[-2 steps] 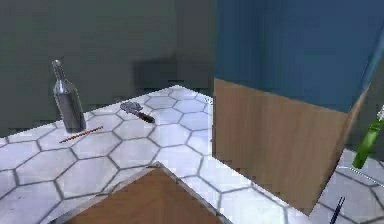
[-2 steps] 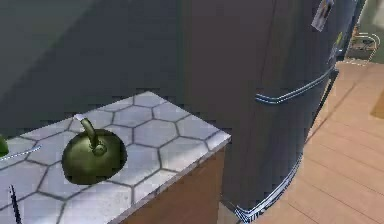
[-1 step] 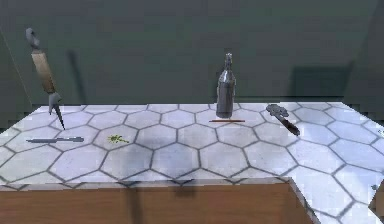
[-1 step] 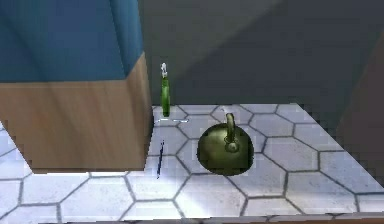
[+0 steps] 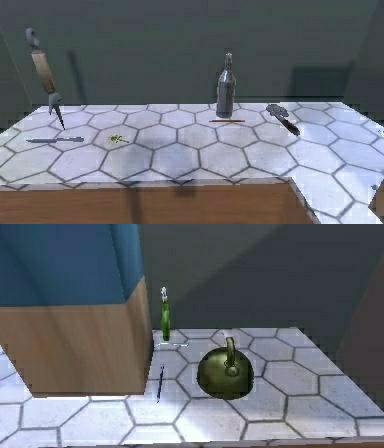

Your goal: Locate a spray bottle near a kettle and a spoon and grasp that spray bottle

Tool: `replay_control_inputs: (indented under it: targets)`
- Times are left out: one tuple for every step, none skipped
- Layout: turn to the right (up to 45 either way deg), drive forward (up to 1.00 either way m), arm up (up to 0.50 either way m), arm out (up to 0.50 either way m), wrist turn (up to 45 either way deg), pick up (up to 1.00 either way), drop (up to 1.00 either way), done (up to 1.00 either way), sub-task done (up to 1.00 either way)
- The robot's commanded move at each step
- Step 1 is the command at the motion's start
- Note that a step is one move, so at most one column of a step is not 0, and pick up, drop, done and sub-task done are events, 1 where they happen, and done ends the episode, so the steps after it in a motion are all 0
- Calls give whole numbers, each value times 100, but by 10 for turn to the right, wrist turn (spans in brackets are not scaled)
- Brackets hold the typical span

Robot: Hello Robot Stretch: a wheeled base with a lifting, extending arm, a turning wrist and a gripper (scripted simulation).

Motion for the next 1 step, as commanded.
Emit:
replay_control_inputs:
  targets:
    - [0, 0, 38, 0, 0, 0, 0, 0, 0]
